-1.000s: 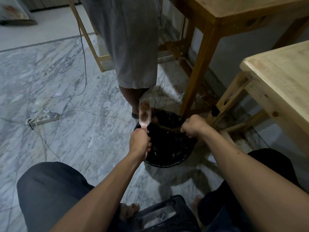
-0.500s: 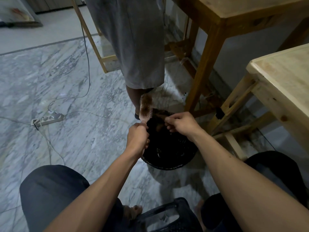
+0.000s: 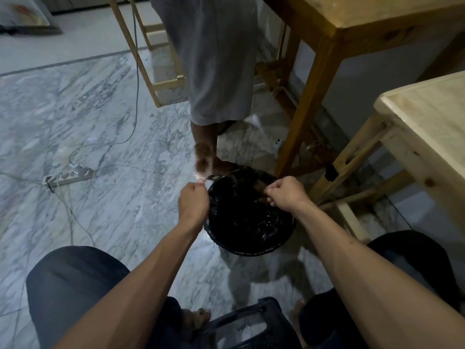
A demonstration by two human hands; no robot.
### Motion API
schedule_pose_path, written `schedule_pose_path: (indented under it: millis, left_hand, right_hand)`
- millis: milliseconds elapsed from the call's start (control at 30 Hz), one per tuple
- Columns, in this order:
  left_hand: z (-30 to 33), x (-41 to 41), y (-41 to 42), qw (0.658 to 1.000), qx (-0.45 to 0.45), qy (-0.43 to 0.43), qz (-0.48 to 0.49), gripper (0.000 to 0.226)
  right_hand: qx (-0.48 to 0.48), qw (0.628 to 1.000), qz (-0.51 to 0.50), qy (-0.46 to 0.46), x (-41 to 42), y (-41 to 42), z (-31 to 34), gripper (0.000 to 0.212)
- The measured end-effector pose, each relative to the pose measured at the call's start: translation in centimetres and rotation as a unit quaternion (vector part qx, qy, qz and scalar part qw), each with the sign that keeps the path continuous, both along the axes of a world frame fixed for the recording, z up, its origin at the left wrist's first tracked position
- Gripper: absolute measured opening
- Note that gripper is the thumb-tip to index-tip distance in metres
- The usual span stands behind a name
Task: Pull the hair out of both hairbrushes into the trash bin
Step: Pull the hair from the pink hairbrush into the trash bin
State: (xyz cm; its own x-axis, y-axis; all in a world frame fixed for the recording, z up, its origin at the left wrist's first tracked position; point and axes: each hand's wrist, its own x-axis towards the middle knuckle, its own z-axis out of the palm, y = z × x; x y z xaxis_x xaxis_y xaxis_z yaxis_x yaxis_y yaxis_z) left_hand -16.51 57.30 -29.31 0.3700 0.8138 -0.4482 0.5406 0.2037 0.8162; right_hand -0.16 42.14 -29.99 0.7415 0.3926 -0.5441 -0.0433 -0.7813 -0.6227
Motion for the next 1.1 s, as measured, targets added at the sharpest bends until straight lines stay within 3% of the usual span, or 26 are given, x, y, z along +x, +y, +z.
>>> schedule_pose_path:
  millis: [100,167,233,300,367,433,500,733,833,867,1000,1100]
  left_hand:
    - [1.4,-0.2,-2.0,0.992,0.070,0.034,-0.097,0.037]
    - [1.5,-0.1,-2.9,0.985,0.101,0.042,-0.131,0.034]
    - [1.4,0.2,-3.6,0.979,0.124,0.052,-0.152,0.032]
    - [1.3,0.4,-3.9,0.976,0.139,0.050,-0.161,0.030]
    - [1.3,0.4,-4.0,0.974,0.150,0.052,-0.163,0.030]
    - [1.2,0.5,-3.6,0.972,0.157,0.060,-0.162,0.031]
    - [0.9,0.4,-3.0,0.972,0.158,0.074,-0.155,0.033]
    - [0.5,-0.4,-2.3,0.978,0.137,0.075,-0.137,0.037]
    - [1.0,-0.1,-3.1,0.977,0.139,0.059,-0.153,0.034]
    - [1.1,0.0,-3.3,0.976,0.142,0.053,-0.158,0.034]
    - [1.0,-0.1,-2.6,0.973,0.162,0.060,-0.156,0.035]
    - [0.2,-0.4,-1.5,0.966,0.174,0.107,-0.155,0.035]
  right_hand:
    - [-0.021,0.994,0.096,0.046,-0.4,0.4,0.7,0.059]
    - [0.038,0.992,0.102,0.071,-0.9,1.0,1.3,0.081]
    - [0.126,0.984,0.079,0.103,-1.4,1.6,1.4,0.089]
    - [0.188,0.968,0.057,0.157,-1.6,2.0,1.7,0.079]
    - [0.216,0.956,0.051,0.194,-1.6,2.0,1.8,0.052]
    - [0.220,0.957,0.053,0.180,-1.6,2.0,1.8,0.023]
    - [0.214,0.964,0.050,0.147,-1.6,1.9,1.5,0.010]
    - [0.161,0.984,0.052,0.059,-0.9,0.8,1.3,0.011]
    - [0.195,0.972,0.088,0.101,-1.5,1.6,0.9,0.059]
    - [0.216,0.964,0.099,0.122,-1.8,2.0,0.8,0.062]
    - [0.247,0.957,0.092,0.123,-2.9,2.9,0.3,0.010]
    - [0.258,0.963,0.034,0.067,-2.8,2.5,0.3,0.012]
